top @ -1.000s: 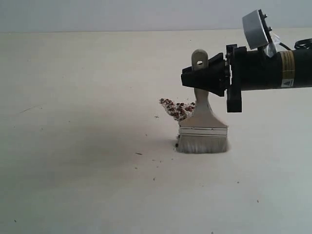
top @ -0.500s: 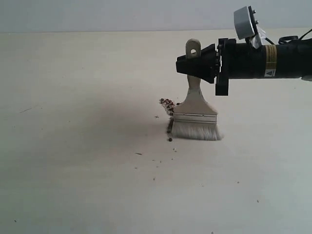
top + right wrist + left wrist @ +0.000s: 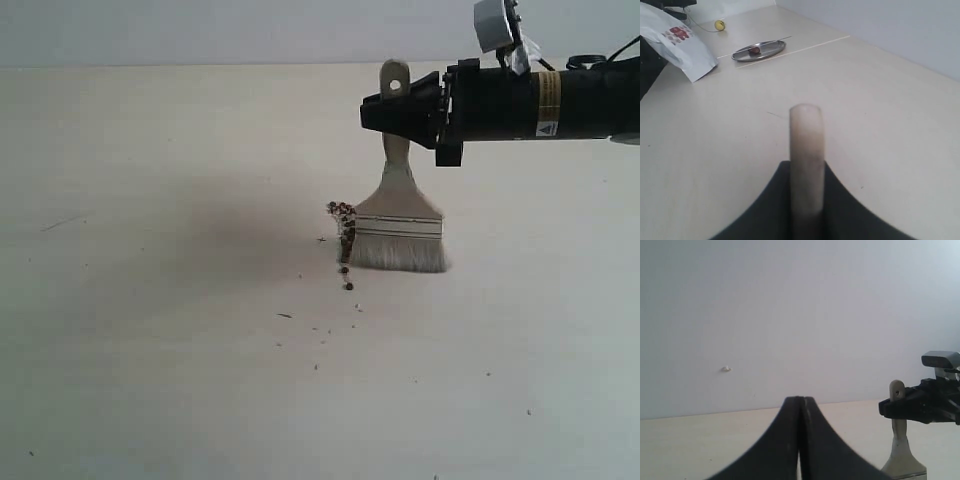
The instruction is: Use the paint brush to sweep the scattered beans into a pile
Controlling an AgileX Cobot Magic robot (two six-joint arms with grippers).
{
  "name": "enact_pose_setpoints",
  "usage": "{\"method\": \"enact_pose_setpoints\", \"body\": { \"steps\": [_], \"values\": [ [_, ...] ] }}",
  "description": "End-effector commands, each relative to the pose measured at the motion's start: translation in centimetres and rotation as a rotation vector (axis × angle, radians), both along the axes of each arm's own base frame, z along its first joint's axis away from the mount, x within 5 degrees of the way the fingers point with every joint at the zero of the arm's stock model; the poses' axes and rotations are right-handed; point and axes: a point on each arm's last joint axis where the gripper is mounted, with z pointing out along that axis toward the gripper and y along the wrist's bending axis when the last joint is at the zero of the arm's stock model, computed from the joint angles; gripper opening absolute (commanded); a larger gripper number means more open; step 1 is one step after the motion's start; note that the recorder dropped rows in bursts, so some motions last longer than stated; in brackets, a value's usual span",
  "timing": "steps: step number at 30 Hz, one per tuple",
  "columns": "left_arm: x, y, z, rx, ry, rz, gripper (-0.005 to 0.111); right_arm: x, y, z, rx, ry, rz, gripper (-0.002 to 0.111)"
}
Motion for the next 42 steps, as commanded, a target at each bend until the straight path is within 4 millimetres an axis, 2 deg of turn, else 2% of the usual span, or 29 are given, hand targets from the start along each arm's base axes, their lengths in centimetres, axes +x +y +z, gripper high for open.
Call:
{"method": "enact_pose_setpoints", "body": {
  "steps": [1,12,18,24,34,38,42],
  "values": [
    [-0.1,0.0,0.0,-0.002,-0.007,-0.001,0.000,0.1,0.0,0.8,0.008,0.032,-0.013,0.000],
    [-0.1,0.0,0.0,-0.002,-0.007,-0.001,0.000,-1.8,0.2,5.0,-0.032,0.062,0.048,0.000],
    [-0.1,0.0,0.0,-0.002,-0.007,-0.001,0.000,-3.8,2.7,4.0,-0.093,0.083,0.180,0.000],
    [-0.1,0.0,0.0,-0.002,-0.007,-0.001,0.000,-4.8,4.8,3.7,-0.085,0.051,0.244,0.000],
    [-0.1,0.0,0.0,-0.002,-0.006,0.000,0.000,-3.4,5.3,0.1,-0.036,-0.010,0.196,0.000],
    [-0.1,0.0,0.0,-0.002,-0.006,0.000,0.000,-2.4,5.4,0.0,0.017,-0.076,0.111,0.000],
    [-0.1,0.0,0.0,-0.002,-0.006,0.000,0.000,-1.6,5.2,-0.1,-0.022,-0.127,0.036,0.000]
  ]
}}
